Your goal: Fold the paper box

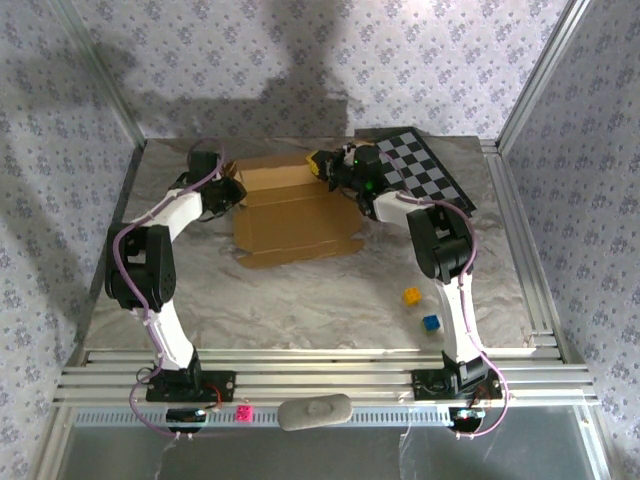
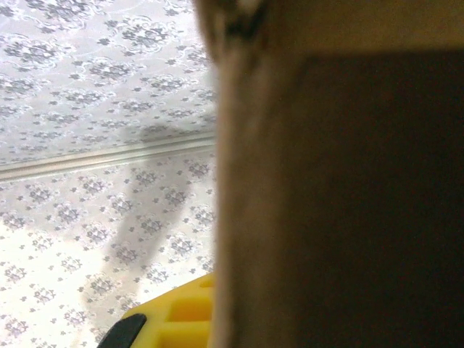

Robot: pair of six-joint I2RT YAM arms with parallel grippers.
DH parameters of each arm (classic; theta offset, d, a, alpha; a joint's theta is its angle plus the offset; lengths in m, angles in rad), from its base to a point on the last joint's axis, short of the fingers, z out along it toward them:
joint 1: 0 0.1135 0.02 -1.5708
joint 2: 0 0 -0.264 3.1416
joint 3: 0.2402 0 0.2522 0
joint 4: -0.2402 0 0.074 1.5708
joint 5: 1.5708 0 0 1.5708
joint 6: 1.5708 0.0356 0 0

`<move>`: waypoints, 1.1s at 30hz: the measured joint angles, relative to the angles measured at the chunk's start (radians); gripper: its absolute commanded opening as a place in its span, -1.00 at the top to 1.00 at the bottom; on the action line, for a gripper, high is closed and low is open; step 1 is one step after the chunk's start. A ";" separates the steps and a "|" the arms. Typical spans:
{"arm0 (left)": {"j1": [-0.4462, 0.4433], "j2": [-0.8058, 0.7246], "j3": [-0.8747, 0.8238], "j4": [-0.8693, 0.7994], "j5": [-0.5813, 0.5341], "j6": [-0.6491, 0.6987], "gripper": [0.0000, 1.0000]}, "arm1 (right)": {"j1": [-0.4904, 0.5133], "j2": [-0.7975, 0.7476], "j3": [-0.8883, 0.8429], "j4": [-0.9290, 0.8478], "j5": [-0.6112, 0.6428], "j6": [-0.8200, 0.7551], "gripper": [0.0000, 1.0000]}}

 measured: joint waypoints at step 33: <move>0.307 -0.044 0.056 -0.132 0.040 0.309 0.32 | -0.056 0.076 0.209 -0.257 -0.201 -0.129 1.00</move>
